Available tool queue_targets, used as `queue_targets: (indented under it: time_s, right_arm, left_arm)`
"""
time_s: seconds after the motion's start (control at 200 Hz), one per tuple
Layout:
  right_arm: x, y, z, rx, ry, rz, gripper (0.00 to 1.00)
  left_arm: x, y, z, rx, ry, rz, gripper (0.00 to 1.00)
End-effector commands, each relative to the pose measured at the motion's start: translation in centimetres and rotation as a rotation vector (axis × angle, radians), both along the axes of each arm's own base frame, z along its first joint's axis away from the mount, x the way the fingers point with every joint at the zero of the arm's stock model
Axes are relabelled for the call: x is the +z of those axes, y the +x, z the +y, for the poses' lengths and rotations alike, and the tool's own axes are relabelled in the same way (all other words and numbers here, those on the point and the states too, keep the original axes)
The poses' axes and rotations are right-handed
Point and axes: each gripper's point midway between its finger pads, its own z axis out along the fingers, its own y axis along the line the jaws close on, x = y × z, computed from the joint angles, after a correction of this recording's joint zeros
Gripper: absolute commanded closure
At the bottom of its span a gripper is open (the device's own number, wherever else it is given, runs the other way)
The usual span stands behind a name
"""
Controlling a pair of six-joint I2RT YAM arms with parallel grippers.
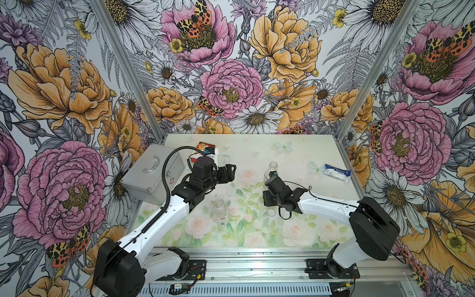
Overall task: Screw on the bottle caps
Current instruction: Pick up the bottle cap from the center of the board.
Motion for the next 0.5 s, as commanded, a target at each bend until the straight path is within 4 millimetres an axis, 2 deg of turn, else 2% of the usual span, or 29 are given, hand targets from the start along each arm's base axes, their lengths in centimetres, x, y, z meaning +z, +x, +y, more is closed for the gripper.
queue_targets:
  time_s: [0.0,0.265,0.495]
  right_arm:
    - [-0.6,0.8,0.7,0.008,0.014,-0.038,0.37]
    - [-2.8,1.0,0.5,-0.004,-0.016,-0.011,0.37]
    - [-3.7,0.5,0.1,0.005,-0.028,0.0,0.43]
  left_arm:
    - [2.0,0.4,0.8,0.0,0.028,-0.06,0.17]
    - [2.2,0.3,1.0,-0.022,0.057,-0.08,0.17]
    - [2.5,0.0,1.0,-0.035,0.065,-0.096,0.17]
